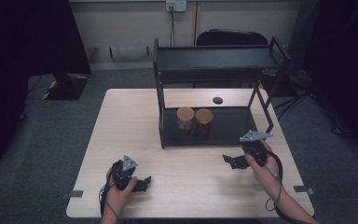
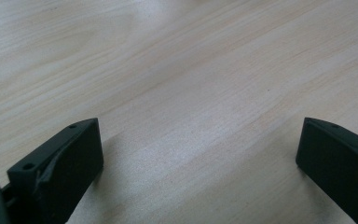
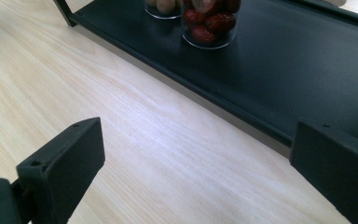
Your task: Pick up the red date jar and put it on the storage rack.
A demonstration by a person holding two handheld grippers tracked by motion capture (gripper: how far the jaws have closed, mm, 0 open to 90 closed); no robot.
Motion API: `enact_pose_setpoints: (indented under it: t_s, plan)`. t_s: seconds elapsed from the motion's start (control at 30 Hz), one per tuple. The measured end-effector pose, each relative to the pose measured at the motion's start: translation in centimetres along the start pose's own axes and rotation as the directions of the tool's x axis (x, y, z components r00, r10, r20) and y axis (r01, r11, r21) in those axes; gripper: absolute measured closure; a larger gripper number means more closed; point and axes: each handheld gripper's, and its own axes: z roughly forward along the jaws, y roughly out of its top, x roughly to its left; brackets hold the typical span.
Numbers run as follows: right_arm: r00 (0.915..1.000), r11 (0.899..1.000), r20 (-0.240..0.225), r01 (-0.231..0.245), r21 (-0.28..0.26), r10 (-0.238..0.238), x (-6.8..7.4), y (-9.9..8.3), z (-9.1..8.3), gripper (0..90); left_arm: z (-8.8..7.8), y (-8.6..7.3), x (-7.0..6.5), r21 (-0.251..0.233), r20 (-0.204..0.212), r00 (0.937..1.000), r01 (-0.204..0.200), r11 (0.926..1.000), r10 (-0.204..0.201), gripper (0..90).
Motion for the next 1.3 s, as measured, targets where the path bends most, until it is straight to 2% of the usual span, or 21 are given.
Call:
enact_pose_setpoints:
  t_s: [1.3]
  plan:
    - [0.9977,0.999,0.048,-0.047,-0.022,0.048,-3.0,-3.5,-3.7,2.5,0.0,0.0,0.0,0.000,0.000,1.0000,0.000,1.0000,0.000,0.2]
